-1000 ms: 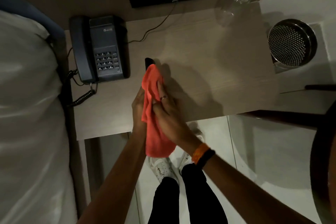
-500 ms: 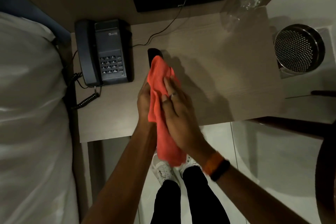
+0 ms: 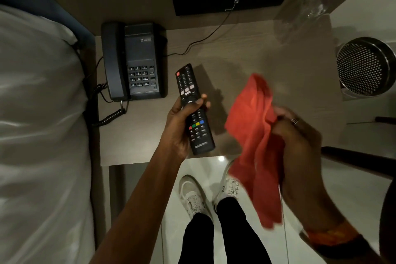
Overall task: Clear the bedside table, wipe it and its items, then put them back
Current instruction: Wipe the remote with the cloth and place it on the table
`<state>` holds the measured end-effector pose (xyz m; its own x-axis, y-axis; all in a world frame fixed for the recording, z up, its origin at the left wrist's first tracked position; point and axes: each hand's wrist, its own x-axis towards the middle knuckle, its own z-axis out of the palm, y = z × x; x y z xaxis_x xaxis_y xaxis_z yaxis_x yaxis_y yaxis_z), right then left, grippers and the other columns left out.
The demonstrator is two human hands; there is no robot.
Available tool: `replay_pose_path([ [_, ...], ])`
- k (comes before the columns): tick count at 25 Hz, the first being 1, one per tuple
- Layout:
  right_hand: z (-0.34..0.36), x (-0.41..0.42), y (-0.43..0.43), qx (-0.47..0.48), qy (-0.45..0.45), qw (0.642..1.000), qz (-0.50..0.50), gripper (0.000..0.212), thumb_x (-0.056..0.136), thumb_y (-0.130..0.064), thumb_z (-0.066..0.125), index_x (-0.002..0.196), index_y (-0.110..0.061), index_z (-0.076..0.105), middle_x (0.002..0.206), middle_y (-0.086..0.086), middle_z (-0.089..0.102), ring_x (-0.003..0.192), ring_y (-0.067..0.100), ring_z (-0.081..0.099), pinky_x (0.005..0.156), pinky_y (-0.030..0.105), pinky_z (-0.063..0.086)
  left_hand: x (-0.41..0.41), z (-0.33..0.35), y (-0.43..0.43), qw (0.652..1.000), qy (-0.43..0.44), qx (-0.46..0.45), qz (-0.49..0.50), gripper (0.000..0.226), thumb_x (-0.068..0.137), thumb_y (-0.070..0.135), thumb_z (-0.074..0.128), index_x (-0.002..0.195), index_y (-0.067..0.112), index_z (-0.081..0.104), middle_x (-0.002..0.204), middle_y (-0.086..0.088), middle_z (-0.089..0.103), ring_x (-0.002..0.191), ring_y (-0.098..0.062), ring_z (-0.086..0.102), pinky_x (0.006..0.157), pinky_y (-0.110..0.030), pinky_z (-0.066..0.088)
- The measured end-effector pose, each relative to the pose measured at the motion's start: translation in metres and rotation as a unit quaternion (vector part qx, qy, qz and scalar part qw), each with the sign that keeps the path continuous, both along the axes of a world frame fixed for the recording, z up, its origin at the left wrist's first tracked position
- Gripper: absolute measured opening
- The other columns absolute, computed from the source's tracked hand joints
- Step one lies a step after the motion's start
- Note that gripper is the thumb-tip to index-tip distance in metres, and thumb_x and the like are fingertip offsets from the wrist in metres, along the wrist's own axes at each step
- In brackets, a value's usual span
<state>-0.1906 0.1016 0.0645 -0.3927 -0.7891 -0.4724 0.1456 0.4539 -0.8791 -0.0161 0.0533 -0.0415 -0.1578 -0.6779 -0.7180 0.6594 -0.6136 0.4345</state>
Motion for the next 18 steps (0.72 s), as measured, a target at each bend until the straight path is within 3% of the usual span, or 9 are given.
replay_pose_path([
  [2, -0.002, 0.006, -0.031, -0.054, 0.035, 0.997, 0.038, 0.023, 0.084, -0.022, 0.064, 0.091, -0.039, 0.077, 0.091, -0.018, 0.076, 0.088, 0.000, 0.067, 0.082, 0.023, 0.052, -0.006, 0.005, 0.001, 1.000, 0.005, 0.002, -0.018, 0.046, 0.094, 0.020, 0.062, 0.139, 0.009, 0.056, 0.107, -0.009, 0.071, 0.090, -0.023, 0.073, 0.072, -0.035, 0.060],
  [3, -0.011, 0.013, -0.049, -0.061, 0.081, 0.990, 0.094, 0.028, 0.088, -0.023, 0.061, 0.109, -0.037, 0.074, 0.111, -0.016, 0.074, 0.104, 0.000, 0.066, 0.094, 0.024, 0.051, -0.010, 0.009, 0.000, 0.999, 0.019, 0.021, -0.032, 0.038, 0.098, 0.030, 0.057, 0.130, 0.010, 0.066, 0.104, -0.009, 0.071, 0.086, -0.022, 0.074, 0.074, -0.036, 0.059],
  [5, -0.044, 0.033, -0.083, -0.052, 0.245, 0.930, 0.269, 0.042, 0.095, -0.026, 0.053, 0.136, -0.029, 0.059, 0.145, -0.008, 0.057, 0.135, 0.010, 0.049, 0.116, 0.036, 0.039, -0.016, 0.014, -0.001, 0.997, 0.026, 0.056, -0.046, 0.040, 0.101, 0.042, 0.051, 0.109, 0.014, 0.077, 0.103, -0.011, 0.072, 0.086, -0.024, 0.071, 0.082, -0.037, 0.058],
  [6, -0.060, 0.046, -0.094, -0.029, 0.309, 0.885, 0.346, 0.048, 0.097, -0.029, 0.047, 0.144, -0.027, 0.051, 0.156, -0.006, 0.046, 0.144, 0.016, 0.037, 0.121, 0.041, 0.031, -0.017, 0.011, -0.002, 0.998, 0.021, 0.054, -0.039, 0.039, 0.101, 0.042, 0.052, 0.116, 0.014, 0.075, 0.112, -0.015, 0.071, 0.094, -0.027, 0.068, 0.087, -0.040, 0.057],
  [8, -0.081, 0.068, -0.099, -0.004, 0.369, 0.831, 0.416, 0.057, 0.096, -0.034, 0.035, 0.151, -0.025, 0.043, 0.163, -0.003, 0.033, 0.150, 0.025, 0.024, 0.121, 0.049, 0.028, -0.016, 0.006, -0.005, 0.999, 0.018, 0.026, -0.018, 0.041, 0.103, 0.036, 0.052, 0.138, 0.016, 0.061, 0.134, -0.021, 0.062, 0.114, -0.035, 0.060, 0.100, -0.048, 0.050],
  [12, -0.080, 0.070, -0.075, -0.047, 0.405, 0.834, 0.372, 0.064, 0.091, -0.036, 0.020, 0.146, -0.023, 0.050, 0.155, -0.002, 0.046, 0.140, 0.030, 0.034, 0.116, 0.044, 0.038, -0.014, -0.005, -0.010, 0.999, 0.026, 0.028, -0.009, 0.055, 0.095, 0.042, 0.061, 0.144, 0.018, 0.057, 0.148, -0.019, 0.054, 0.140, -0.041, 0.047, 0.119, -0.057, 0.033],
  [15, -0.073, 0.065, -0.052, -0.031, 0.360, 0.862, 0.356, 0.051, 0.097, -0.026, 0.034, 0.145, -0.023, 0.053, 0.150, -0.001, 0.053, 0.136, 0.026, 0.039, 0.116, 0.040, 0.038, -0.021, 0.000, -0.006, 0.998, -0.011, 0.062, -0.016, 0.048, 0.094, 0.042, 0.059, 0.129, 0.010, 0.065, 0.126, -0.016, 0.069, 0.116, -0.033, 0.067, 0.105, -0.046, 0.052],
  [16, -0.073, 0.063, -0.041, -0.037, 0.335, 0.875, 0.348, 0.051, 0.096, -0.025, 0.035, 0.143, -0.023, 0.054, 0.147, -0.001, 0.055, 0.134, 0.021, 0.041, 0.115, 0.036, 0.037, -0.024, 0.001, -0.007, 0.997, -0.023, 0.071, -0.010, 0.041, 0.100, 0.041, 0.051, 0.116, 0.007, 0.068, 0.107, -0.014, 0.075, 0.096, -0.028, 0.074, 0.089, -0.038, 0.061],
  [18, -0.070, 0.058, -0.015, -0.084, 0.300, 0.894, 0.321, 0.054, 0.090, -0.023, 0.033, 0.135, -0.019, 0.063, 0.138, -0.001, 0.063, 0.123, 0.009, 0.044, 0.110, 0.029, 0.038, -0.021, -0.004, -0.012, 0.995, -0.039, 0.095, 0.008, 0.043, 0.107, 0.040, 0.038, 0.098, 0.007, 0.066, 0.082, -0.011, 0.074, 0.069, -0.022, 0.074, 0.062, -0.028, 0.063],
])
